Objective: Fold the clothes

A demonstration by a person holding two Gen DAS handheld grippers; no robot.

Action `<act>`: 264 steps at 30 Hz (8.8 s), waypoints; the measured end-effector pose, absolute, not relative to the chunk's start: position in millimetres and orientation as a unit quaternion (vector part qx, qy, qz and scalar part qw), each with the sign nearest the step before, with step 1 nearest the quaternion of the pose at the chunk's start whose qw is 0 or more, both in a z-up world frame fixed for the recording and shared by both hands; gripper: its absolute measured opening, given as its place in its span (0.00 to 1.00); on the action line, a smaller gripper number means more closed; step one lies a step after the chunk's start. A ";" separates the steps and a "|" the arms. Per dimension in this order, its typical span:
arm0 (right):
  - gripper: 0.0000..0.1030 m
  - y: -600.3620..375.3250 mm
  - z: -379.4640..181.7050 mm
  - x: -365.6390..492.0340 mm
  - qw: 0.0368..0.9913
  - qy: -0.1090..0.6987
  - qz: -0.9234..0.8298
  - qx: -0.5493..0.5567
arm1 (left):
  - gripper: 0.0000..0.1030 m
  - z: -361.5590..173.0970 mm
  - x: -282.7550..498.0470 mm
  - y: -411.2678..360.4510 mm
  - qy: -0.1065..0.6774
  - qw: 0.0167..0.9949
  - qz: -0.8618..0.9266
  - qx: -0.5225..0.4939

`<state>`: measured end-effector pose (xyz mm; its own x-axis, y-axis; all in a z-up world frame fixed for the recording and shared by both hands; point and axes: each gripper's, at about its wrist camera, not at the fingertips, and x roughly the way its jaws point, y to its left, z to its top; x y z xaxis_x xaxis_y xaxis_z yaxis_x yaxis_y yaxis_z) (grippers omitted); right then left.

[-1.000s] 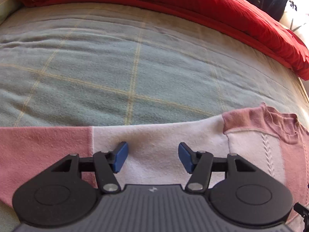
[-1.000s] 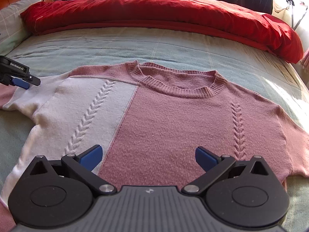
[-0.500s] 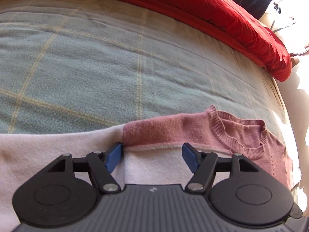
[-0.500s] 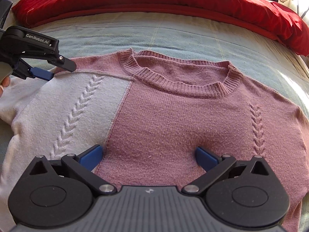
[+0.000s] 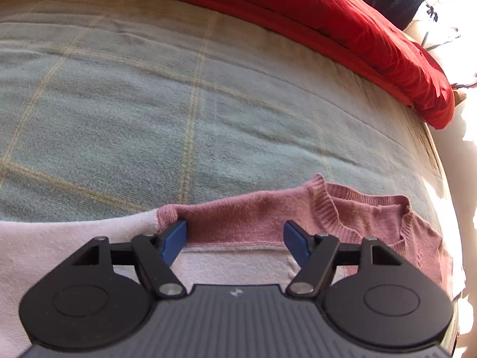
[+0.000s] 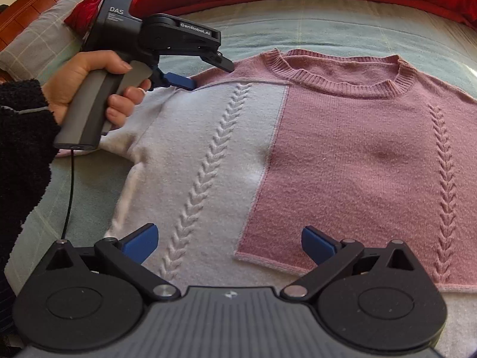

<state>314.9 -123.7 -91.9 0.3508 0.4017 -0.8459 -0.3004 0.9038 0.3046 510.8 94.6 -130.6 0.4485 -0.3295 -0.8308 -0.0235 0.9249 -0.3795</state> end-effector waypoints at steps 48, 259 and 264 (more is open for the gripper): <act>1.00 -133.8 -65.0 257.9 0.828 0.527 0.183 0.052 | 0.68 -114.4 382.4 175.2 0.530 0.829 -0.039 -0.173; 1.00 -323.0 -105.8 268.7 0.889 0.422 0.053 0.169 | 0.88 -92.1 187.2 12.2 0.423 0.903 -0.079 -0.003; 1.00 -331.7 -96.8 252.7 0.886 0.425 0.040 0.179 | 0.88 -99.1 180.9 7.4 0.438 0.895 -0.089 -0.021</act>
